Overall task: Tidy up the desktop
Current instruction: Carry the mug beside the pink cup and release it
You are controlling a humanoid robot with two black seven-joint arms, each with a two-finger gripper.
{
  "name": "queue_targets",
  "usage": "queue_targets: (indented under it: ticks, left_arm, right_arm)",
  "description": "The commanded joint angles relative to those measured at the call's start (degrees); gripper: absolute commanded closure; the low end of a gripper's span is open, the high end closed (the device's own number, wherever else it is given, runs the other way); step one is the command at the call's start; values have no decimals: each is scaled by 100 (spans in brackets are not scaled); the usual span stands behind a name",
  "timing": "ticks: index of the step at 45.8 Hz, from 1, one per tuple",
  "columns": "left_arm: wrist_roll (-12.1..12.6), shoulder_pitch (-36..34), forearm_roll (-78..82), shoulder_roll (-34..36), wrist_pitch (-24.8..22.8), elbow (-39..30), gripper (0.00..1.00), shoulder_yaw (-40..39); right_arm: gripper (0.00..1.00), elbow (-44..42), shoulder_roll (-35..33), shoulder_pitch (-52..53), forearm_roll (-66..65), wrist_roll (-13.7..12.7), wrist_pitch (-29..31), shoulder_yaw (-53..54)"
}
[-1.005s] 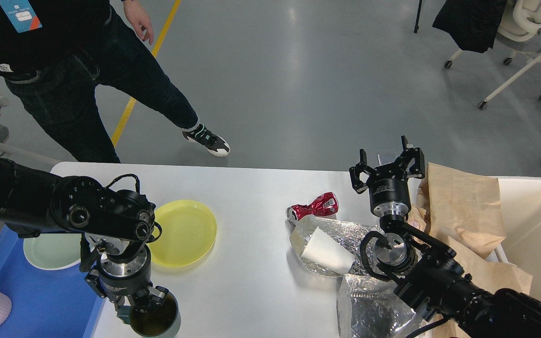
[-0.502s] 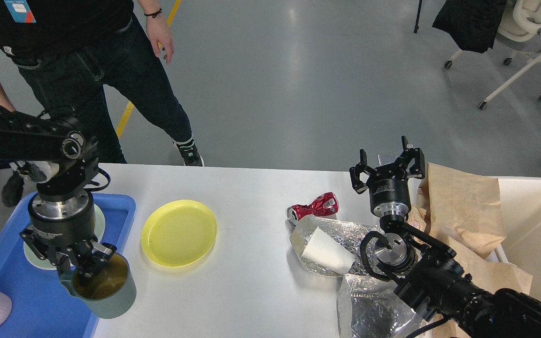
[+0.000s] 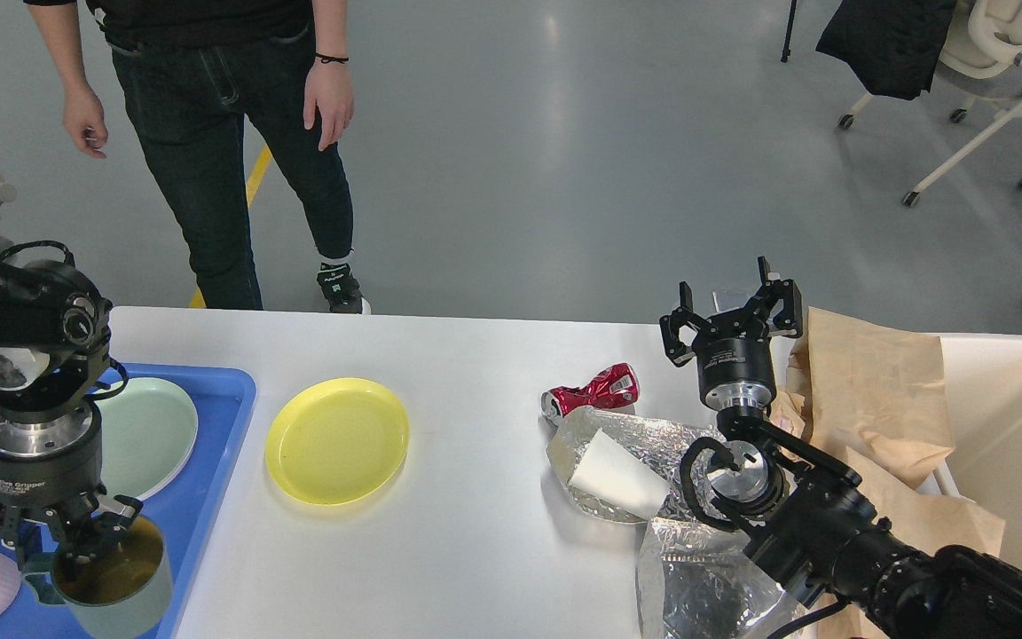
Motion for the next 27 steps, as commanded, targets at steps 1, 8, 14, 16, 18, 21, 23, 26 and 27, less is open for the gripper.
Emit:
queue_targets:
  ticks: [1,8,14,16,18,21,23,26,27]
  left_arm:
    - [-8,278,59,368,299,-1,100,221]
    - [-35,674,278,957,931,69,100,178]
    - [-70,1131,279,1046,1906,69,100,125]
    - [-79,1289,270,1046,2231,78,100,63]
    - [-79,1447,270,1054,2530,69,100,-24]
    - [-79,1702,261,1072,2952,78,100,-244]
    - [-70,1834,252,1081,3146,78,100,-384]
    - [-70,1992,261,1081,3287,78,100,-569]
    - [-70,2027,252,1081,3288,78,100,-622]
  right_arm:
    - [0,-8,0,0,0,0,0,0]
    - [0,-8,0,0,0,0,0,0]
    - [0,-8,0,0,0,0,0,0]
    - [0,-8,0,0,8,0,0,0]
    - [0,-8,0,0,8,0,0,0]
    - [0,-8,0,0,0,0,0,0]
    - [0,-16,0,0,0,0,0,0]
    - [0,-16,0,0,0,0,0,0]
    - [0,-16,0,0,0,0,0,0]
